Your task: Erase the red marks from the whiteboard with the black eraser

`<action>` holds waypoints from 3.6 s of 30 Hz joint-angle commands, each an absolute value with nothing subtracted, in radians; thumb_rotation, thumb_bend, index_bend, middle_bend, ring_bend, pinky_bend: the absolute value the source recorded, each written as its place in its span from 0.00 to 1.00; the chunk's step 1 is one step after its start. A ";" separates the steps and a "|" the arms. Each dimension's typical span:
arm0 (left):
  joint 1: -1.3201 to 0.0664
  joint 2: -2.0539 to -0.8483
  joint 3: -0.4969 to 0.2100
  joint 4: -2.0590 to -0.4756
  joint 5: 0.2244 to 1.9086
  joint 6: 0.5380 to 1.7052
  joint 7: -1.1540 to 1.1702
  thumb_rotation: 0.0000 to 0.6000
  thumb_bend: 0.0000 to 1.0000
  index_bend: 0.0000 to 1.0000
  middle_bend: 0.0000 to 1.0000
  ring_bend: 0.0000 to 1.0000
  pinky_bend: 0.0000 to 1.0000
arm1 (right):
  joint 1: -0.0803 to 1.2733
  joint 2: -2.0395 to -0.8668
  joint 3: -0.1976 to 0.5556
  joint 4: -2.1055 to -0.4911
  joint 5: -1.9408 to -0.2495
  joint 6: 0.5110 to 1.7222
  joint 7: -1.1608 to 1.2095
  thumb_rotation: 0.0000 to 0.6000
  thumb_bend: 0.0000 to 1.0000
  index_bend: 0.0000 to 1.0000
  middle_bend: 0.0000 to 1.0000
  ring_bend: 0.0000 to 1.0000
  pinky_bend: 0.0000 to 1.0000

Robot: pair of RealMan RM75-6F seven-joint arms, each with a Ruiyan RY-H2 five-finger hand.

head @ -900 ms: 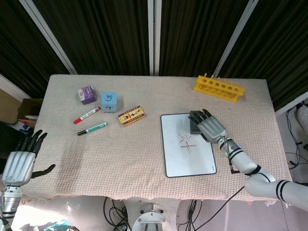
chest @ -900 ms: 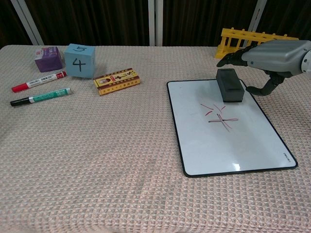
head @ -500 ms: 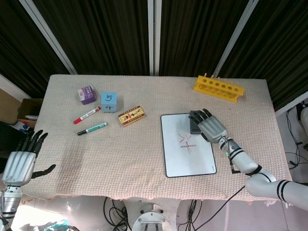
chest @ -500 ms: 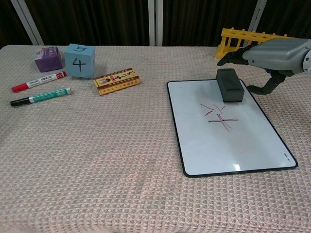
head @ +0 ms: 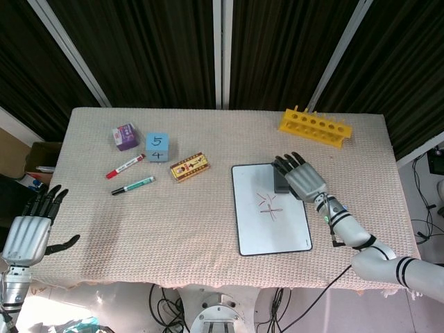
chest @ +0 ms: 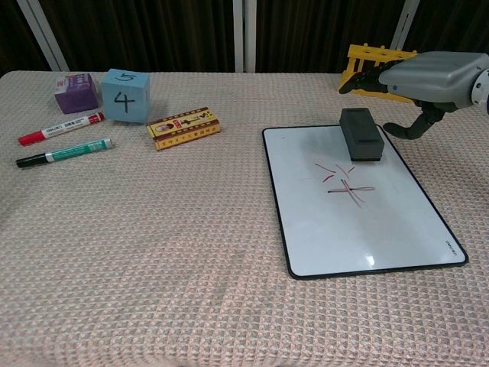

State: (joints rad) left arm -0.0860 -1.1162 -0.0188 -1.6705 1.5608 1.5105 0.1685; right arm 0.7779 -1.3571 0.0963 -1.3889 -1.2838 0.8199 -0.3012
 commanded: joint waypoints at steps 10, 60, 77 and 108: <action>-0.080 -1.106 -0.021 -1.658 1.547 1.513 0.147 0.79 0.12 0.07 0.05 0.02 0.17 | 0.827 -1.424 0.123 -1.317 -1.231 0.738 -0.267 0.77 0.83 0.00 0.22 0.00 0.00; -0.097 -1.120 -0.024 -1.652 1.520 1.475 0.157 0.79 0.12 0.07 0.05 0.02 0.17 | 0.806 -1.366 0.095 -1.396 -1.014 0.817 -0.441 0.78 0.41 0.00 0.00 0.00 0.00; -0.096 -1.114 -0.025 -1.654 1.481 1.453 0.158 0.79 0.12 0.08 0.05 0.02 0.17 | 0.925 -1.385 0.097 -1.498 -0.491 0.815 -0.673 1.00 0.35 0.00 0.08 0.00 0.00; -0.102 -1.123 -0.002 -1.610 1.527 1.443 0.092 0.78 0.12 0.08 0.05 0.02 0.17 | 0.954 -1.495 0.075 -1.416 -0.478 0.892 -0.672 1.00 0.33 0.01 0.18 0.05 0.08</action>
State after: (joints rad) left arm -0.1012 -1.1229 -0.0026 -1.6103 1.5260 1.4436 0.0923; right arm 0.9546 -1.4946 0.0759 -1.4159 -0.4777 0.8915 -0.6719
